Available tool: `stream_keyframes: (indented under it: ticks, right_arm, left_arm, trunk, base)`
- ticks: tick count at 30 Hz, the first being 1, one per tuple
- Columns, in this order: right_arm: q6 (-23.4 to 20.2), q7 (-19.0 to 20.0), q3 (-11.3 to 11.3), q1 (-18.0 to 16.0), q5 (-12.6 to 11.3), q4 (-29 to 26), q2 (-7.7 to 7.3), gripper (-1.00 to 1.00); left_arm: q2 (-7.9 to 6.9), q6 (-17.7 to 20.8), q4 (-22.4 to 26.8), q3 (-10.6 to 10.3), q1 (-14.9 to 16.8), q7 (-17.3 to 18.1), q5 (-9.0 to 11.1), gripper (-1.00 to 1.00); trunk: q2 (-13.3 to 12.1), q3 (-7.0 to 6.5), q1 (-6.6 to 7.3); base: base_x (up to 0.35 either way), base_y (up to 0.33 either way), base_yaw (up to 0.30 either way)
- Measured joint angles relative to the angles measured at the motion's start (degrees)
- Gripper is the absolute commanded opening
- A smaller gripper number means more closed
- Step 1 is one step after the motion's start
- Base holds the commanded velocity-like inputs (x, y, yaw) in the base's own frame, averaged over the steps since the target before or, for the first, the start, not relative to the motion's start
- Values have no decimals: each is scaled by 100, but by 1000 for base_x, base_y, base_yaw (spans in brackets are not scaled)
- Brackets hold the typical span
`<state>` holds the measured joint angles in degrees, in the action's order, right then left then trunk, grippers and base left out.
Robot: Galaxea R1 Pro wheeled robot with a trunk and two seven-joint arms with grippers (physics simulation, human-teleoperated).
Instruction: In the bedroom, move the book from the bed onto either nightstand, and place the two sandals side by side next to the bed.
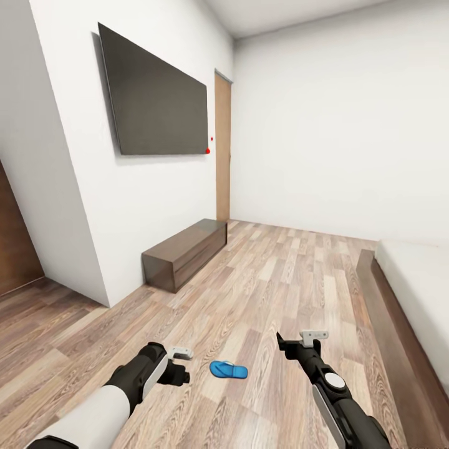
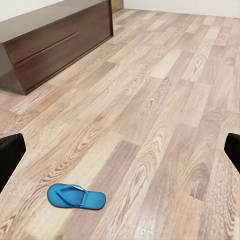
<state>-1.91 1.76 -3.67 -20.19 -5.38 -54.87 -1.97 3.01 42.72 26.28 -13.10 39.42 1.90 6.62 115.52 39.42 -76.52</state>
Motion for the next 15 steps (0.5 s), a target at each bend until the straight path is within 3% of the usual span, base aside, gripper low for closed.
stream_keyframes:
  ticks: [6, 15]
  right_arm:
    - [0, 2, 0, 0, -3, -1, 0, 100]
    - [-34, -3, -11, 0, -3, -12, 0, 100]
  left_arm:
    - [-3, 3, -110, -90, 0, -359, 15, 100]
    - [2, -10, -130, -115, 0, -501, 2, 100]
  trunk:
    - [241, 108, -132]
    - [602, 269, -330]
  base:
    - [0, 0, 0]
    - [0, 0, 0]
